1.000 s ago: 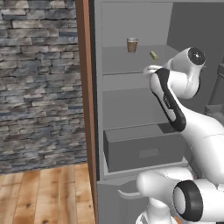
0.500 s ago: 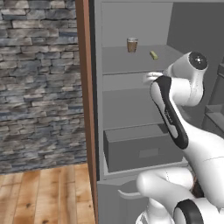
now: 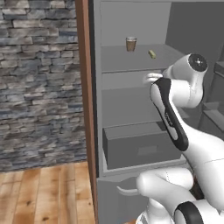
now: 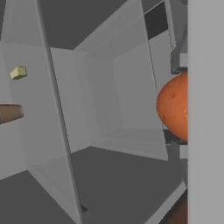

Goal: Pick the egg and butter from the fridge and place them by the bowl for mixing.

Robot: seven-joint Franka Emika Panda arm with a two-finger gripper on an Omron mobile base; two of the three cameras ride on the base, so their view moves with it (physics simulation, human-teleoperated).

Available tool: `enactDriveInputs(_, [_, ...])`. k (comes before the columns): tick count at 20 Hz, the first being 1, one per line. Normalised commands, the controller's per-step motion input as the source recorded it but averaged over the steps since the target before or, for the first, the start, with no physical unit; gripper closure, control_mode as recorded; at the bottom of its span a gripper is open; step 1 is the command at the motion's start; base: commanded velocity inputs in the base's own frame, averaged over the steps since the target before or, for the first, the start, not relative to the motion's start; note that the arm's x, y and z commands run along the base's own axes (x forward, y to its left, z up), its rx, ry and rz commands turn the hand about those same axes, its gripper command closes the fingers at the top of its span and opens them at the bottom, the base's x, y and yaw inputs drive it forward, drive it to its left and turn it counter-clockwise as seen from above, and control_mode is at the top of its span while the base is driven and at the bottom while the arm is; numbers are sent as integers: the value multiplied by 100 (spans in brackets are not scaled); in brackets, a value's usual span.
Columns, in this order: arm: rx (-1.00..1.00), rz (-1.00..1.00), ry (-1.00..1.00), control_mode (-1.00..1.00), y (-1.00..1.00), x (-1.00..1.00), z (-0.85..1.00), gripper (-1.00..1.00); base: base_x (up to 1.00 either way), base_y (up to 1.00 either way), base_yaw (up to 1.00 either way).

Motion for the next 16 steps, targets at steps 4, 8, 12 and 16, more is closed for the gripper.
enactDriveInputs(4, [0, 0, 0, 100, 0, 0, 0, 100, -48, 10, 26])
enactDriveInputs(8, [0, 0, 0, 100, 0, 0, 0, 100, -35, 28, 70])
enactDriveInputs(12, [0, 0, 0, 100, 0, 0, 0, 100, -23, 17, 91])
enactDriveInputs(16, [0, 0, 0, 100, 0, 0, 0, 100, -14, 12, 99])
